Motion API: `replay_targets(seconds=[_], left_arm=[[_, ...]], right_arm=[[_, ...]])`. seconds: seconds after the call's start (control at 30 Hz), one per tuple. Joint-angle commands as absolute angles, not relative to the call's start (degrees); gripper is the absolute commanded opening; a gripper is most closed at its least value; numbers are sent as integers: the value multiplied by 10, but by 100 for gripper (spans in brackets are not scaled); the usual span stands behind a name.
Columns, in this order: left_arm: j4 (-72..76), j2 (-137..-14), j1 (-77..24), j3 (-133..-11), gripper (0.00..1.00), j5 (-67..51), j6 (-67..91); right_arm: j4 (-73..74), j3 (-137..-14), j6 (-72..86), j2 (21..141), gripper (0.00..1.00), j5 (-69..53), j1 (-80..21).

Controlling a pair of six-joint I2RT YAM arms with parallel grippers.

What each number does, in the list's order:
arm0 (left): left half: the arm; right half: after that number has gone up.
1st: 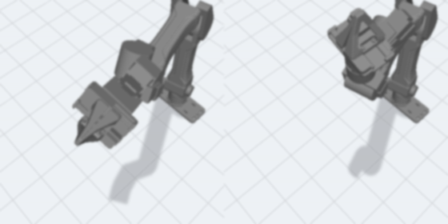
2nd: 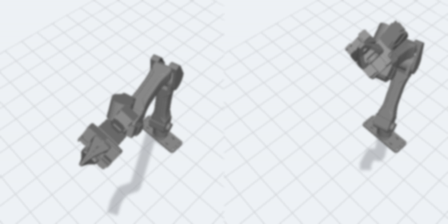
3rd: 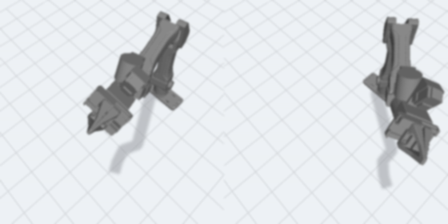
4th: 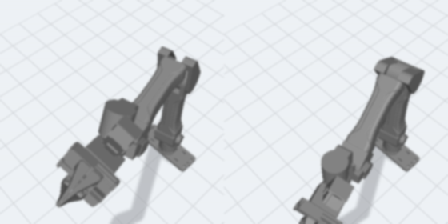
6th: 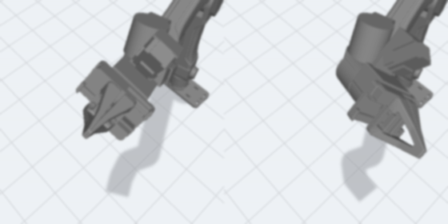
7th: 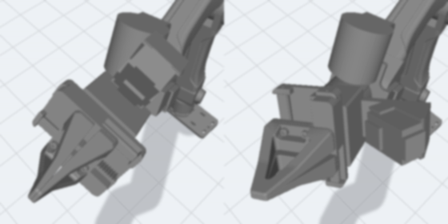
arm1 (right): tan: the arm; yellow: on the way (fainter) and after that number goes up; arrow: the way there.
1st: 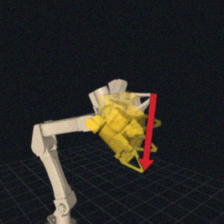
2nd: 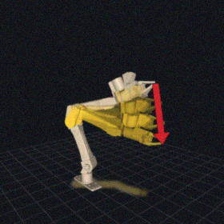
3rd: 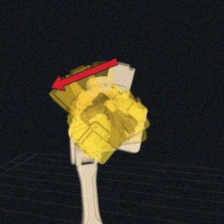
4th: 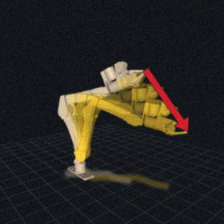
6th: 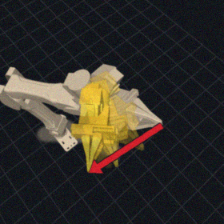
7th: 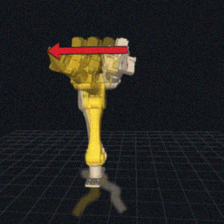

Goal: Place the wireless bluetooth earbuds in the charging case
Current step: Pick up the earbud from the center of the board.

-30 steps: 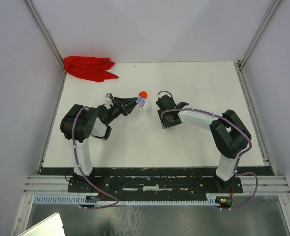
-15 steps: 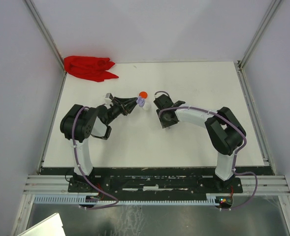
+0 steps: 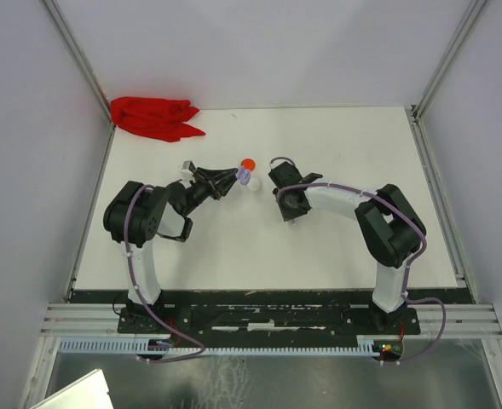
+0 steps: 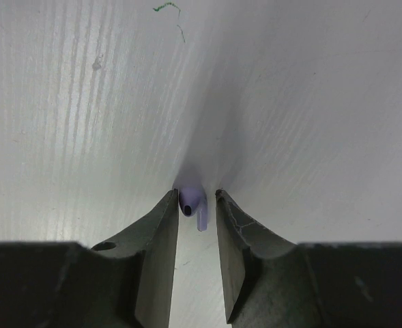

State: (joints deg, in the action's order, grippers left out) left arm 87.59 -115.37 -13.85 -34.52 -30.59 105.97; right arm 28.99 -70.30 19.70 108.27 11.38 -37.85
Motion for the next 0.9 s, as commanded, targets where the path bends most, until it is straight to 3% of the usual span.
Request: replay_targets(seconds=[0.0,0.37,0.47,0.53,0.87], left_arm=[[991,-1128,-135,-343,3,-316,1047],[991,-1127,-135,-342,3,-316,1046],[991,-1127,-135,-341,3,-316,1044],[991,-1128,-135,-339,3,-316,1043],[991,-1143,-170,-338,3,-301,1047]], right_arm=[[286,-725,202,1090,35,102,-374],[288,-727,202,1094,25,89,-371],[285,-731,198,1086,9,89,-370],[271,-730,191,1071,4,95,-370],[127,-718,127,936,1,132,-370]])
